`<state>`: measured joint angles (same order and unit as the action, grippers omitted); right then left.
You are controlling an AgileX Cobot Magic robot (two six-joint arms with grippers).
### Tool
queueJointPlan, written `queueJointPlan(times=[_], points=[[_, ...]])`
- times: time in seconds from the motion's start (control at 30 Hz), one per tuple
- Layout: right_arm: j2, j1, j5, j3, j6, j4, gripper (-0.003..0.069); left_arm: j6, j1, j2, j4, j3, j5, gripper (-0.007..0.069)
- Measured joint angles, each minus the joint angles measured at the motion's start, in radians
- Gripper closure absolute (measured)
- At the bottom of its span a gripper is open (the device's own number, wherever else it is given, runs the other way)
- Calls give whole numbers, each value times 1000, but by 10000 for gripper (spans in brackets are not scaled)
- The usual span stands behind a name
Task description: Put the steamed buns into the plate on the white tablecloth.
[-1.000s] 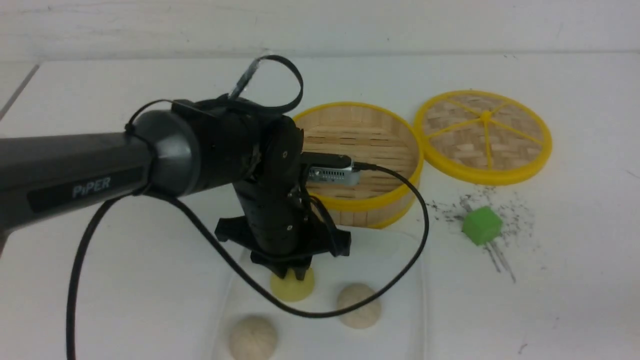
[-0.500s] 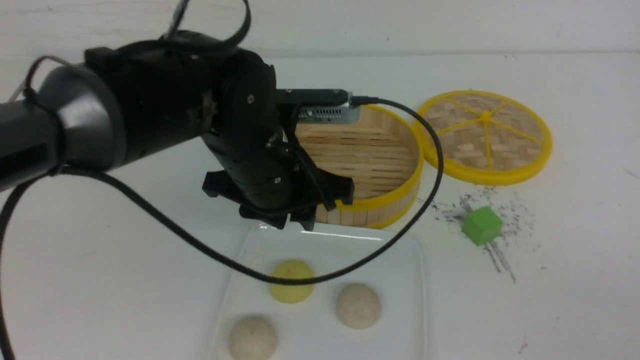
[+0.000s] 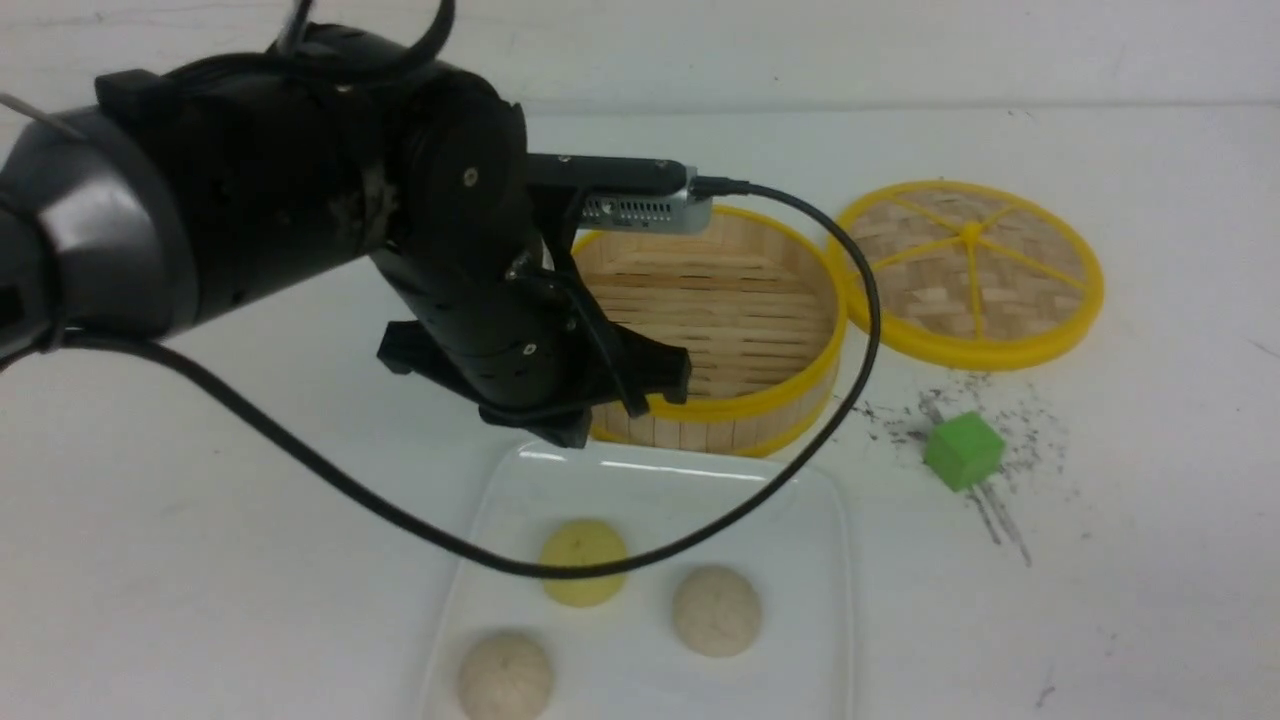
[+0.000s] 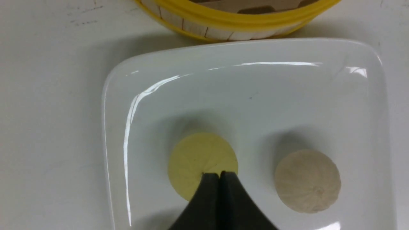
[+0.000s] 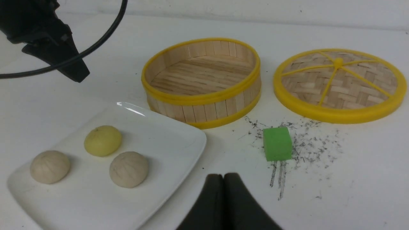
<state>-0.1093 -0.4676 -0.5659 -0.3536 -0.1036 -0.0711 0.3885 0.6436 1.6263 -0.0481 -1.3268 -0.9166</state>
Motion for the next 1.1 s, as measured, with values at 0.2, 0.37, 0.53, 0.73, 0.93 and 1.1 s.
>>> queueJointPlan(times=[0.2, 0.37, 0.53, 0.73, 0.93, 1.1], points=[[0, 0, 0, 0, 1, -1, 664, 0, 0, 0, -24, 0, 0, 622], [0, 0, 0, 0, 1, -2, 660, 0, 0, 0, -28, 0, 0, 622], [13, 0, 10, 24, 1, -1, 659, 0, 0, 0, -35, 0, 1, 620], [80, 104, 109, 159, 1, 5, 657, 0, 0, 0, -45, 0, 2, 612], [121, 302, 141, 331, 1, 37, 653, 0, 0, 0, -66, 0, 4, 608], [122, 374, 152, 368, 1, 93, 646, 0, 0, -11, -88, 0, -3, 607]])
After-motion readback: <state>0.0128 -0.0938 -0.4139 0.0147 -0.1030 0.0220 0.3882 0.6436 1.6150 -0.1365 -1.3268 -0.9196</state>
